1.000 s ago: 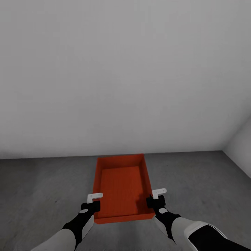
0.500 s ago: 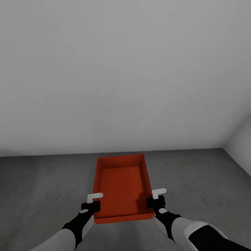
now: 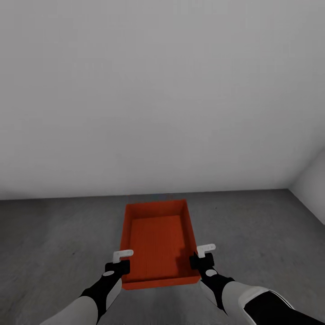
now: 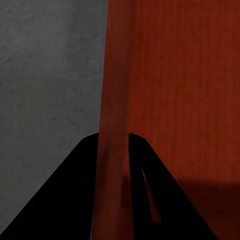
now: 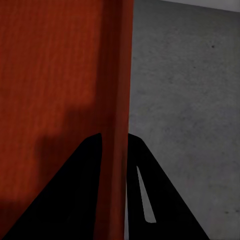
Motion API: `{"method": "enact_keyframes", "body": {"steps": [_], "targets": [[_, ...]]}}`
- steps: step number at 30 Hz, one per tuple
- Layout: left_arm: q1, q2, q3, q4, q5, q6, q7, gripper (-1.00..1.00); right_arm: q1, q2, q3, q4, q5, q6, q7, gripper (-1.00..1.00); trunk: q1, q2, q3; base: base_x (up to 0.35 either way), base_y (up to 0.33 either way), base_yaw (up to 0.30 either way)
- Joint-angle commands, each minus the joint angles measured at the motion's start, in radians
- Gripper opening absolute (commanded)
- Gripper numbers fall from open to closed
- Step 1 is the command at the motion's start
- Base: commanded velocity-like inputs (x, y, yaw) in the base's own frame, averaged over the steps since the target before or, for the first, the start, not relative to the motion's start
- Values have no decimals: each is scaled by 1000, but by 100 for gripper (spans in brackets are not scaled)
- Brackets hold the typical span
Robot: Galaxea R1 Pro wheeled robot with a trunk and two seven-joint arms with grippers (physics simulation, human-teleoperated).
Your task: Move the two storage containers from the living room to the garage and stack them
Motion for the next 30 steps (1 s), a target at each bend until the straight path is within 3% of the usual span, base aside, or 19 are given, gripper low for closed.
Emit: {"method": "enact_keyframes", "body": {"steps": [1,30], "targets": [[0,15,11,3,-5,-4,31,-100,-3,1,-56,-68,-59,-8,-3,-100,0,-2,-3,0,0,0],[0,15,11,3,-5,-4,31,-100,-2,1,-56,-68,-59,-9,-3,-100,0,-2,-50,0,0,0]]}}
